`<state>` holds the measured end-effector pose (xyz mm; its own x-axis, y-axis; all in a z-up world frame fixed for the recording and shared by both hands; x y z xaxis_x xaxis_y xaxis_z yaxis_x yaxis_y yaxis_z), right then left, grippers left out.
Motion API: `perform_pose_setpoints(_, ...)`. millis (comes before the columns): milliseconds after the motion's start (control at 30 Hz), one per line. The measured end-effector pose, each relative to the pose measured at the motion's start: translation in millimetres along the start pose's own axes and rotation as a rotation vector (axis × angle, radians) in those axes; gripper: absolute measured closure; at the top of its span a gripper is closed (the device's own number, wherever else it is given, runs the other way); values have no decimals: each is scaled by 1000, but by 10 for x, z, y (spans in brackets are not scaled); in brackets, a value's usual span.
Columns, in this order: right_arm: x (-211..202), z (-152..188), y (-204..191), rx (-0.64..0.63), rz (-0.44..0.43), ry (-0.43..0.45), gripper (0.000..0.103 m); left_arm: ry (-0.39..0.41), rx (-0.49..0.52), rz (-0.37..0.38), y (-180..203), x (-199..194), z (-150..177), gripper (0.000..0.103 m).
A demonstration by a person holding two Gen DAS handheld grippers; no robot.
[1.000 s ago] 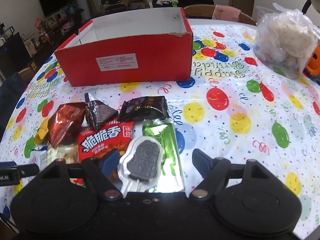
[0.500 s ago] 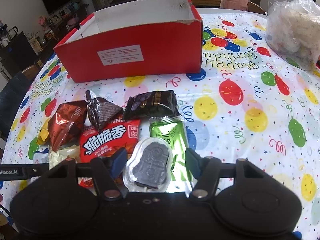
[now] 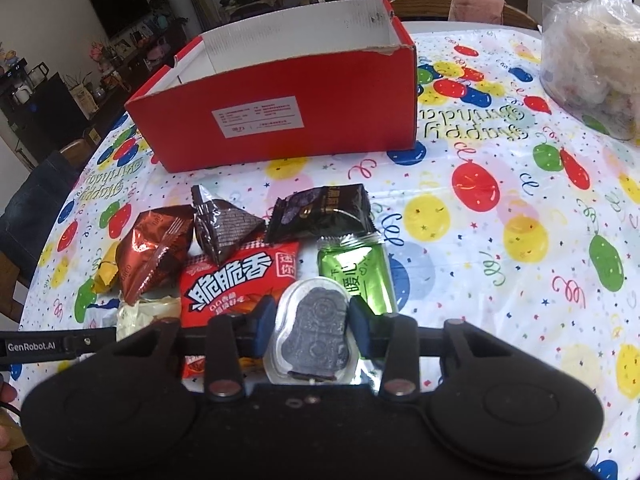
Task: Organize snacks
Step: 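Grasp the white milk-biscuit packet with left gripper while right grasps the chocolate bar, then carry both snacks into the red box and open both grippers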
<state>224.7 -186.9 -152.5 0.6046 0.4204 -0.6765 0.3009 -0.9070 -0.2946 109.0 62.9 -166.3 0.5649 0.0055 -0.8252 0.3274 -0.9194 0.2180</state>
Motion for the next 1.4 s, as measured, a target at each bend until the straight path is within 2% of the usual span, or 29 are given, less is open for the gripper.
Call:
perform_pose_setpoints(333,-226,58,19,20,13,31,64,43,45,-9,48,-263,8,55)
perform_pose_setpoints(767,-768,-153,-15,37,23,177,65,136,128,22,222,-738,-134,55)
perform_pose_setpoints(1067,-929,-687,-167,-54,6,240,65,199,200,41,489,-946,-496,55)
perform_pose_setpoints(1400,-765,-1527,-148,-121,-13,330,65,235,205,81,842,-889,-1233,55)
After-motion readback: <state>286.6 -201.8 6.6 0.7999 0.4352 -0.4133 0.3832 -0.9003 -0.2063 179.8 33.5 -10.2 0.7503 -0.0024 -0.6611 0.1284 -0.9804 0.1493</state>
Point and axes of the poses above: each gripper's, at about its wrist camera, not at the fingertips, and x roughly the way its jaws point, y to its right, z to its underside, the point moved 1 cm from there along x, roughly the way its jaws point, and after that the axes turned 9 degrees about y, right-handed, at the moved point
